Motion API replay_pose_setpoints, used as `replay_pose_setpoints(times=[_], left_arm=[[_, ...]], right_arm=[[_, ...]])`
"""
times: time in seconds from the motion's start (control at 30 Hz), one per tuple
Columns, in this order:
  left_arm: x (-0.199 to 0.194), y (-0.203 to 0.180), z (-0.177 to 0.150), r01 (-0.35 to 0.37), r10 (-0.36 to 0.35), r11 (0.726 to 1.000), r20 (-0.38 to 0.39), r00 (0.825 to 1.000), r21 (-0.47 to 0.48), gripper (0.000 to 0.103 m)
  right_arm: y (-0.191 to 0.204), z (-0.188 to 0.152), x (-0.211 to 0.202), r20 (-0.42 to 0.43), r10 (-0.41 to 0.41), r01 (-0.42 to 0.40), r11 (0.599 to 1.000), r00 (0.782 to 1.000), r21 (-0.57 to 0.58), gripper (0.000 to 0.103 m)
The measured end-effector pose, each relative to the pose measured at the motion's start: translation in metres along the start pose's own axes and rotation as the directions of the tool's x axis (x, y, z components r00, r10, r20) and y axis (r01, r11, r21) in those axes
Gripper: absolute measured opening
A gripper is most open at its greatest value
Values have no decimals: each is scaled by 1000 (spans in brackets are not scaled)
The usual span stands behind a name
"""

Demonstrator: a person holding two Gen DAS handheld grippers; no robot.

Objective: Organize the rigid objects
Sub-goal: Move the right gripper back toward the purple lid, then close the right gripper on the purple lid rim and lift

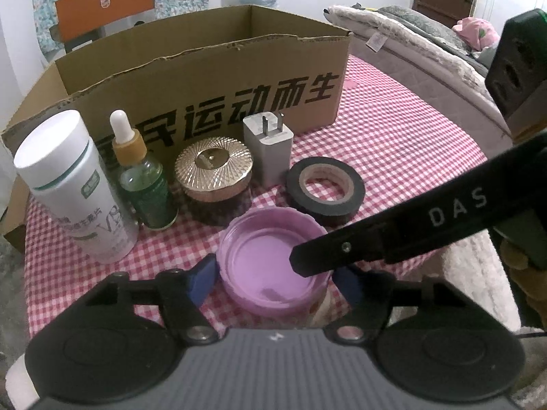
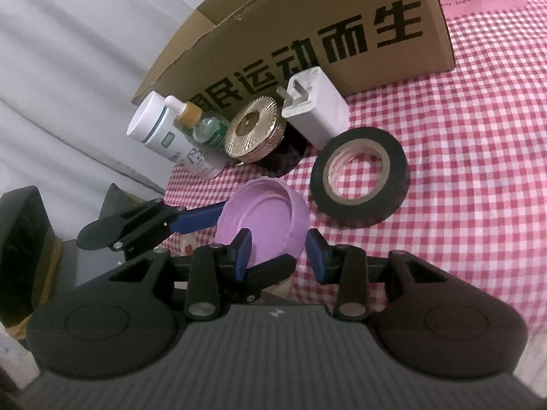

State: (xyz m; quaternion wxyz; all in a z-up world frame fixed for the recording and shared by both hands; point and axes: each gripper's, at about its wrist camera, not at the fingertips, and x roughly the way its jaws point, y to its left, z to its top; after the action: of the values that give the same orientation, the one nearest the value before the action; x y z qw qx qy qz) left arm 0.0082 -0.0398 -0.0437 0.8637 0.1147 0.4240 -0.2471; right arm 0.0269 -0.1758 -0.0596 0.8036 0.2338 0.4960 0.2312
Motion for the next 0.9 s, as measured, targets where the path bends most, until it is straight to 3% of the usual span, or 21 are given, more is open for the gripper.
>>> replay_pose_setpoints(times=[0.3, 0.67, 0.9], left_arm=[[1, -2, 0, -16, 16, 1000, -1, 1000, 6, 74], [11, -5, 1, -33, 33, 999, -7, 999, 29, 75], [8, -7, -1, -48, 48, 998, 7, 999, 40, 75]], right_arm=[[0, -1, -2, 16, -15, 15, 1000, 1000, -4, 34], [1, -2, -1, 39, -53, 55, 997, 998, -58, 20], [6, -2, 2, 43, -75, 78, 993, 996, -94, 18]])
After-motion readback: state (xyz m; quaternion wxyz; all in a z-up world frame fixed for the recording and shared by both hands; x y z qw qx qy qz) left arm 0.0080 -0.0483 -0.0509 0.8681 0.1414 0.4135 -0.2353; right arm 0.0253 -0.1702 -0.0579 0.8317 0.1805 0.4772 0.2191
